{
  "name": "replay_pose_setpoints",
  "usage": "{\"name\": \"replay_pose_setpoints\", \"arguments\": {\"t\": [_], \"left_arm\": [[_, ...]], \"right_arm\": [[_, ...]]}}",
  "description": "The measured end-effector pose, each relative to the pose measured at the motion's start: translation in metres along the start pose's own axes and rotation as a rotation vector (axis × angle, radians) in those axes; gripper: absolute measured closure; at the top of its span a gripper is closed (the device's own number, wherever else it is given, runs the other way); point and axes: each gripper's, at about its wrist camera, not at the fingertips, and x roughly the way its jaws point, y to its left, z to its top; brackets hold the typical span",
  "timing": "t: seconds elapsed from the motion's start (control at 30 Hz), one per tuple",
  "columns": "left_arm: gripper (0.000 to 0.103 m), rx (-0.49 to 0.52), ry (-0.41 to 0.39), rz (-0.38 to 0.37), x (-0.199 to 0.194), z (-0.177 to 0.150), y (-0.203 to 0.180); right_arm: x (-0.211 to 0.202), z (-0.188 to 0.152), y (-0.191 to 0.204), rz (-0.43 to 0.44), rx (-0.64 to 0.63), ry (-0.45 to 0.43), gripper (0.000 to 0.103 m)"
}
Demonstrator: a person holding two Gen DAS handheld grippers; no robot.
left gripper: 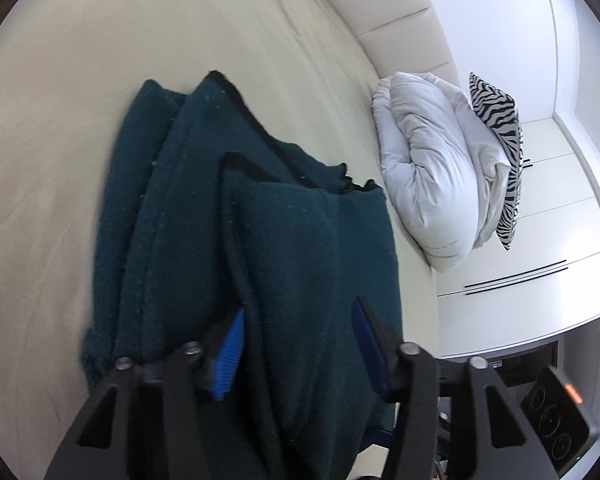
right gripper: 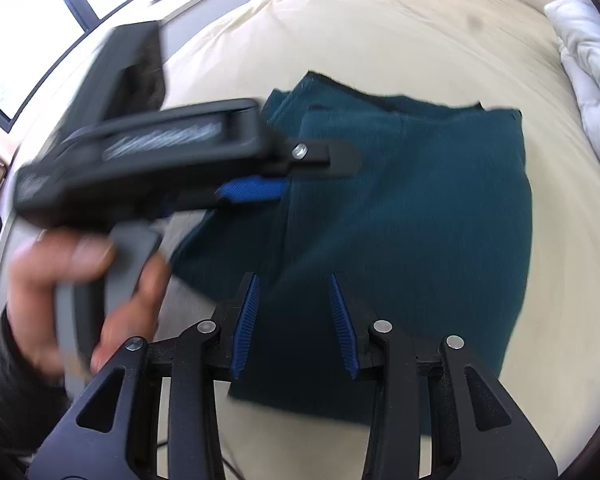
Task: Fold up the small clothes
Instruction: 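Grasp the folded sweater edge with left tool while right tool opens and withdraws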
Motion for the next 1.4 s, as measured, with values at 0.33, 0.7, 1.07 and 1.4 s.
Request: {"name": "replay_pose_setpoints", "arguments": {"t": [0.33,0.7,1.07,1.4], "left_arm": [[0.088,0.037,0.013,0.078,0.014,-0.002,-0.007],[0.091,0.130,0.014,0.113,-0.023,0.028,-0.020],[0.091,0.176,0.054,0.184,-0.037,0.070,0.001],[0.091,0.104,0.040,0.160,-0.026,0.066,0.047]], "right_arm": [[-0.065,-0.095,-0.078,0.062,0.270,-0.146,0.067],[-0.066,-0.133,-0.122,-0.030,0.345,-0.290,0.067],[-0.019,-0.064,-0.078,-0.025,0.140,-0.319,0.067],[0.024,-0.061,-0.046,-0.019,0.093,-0.300,0.060]]}}
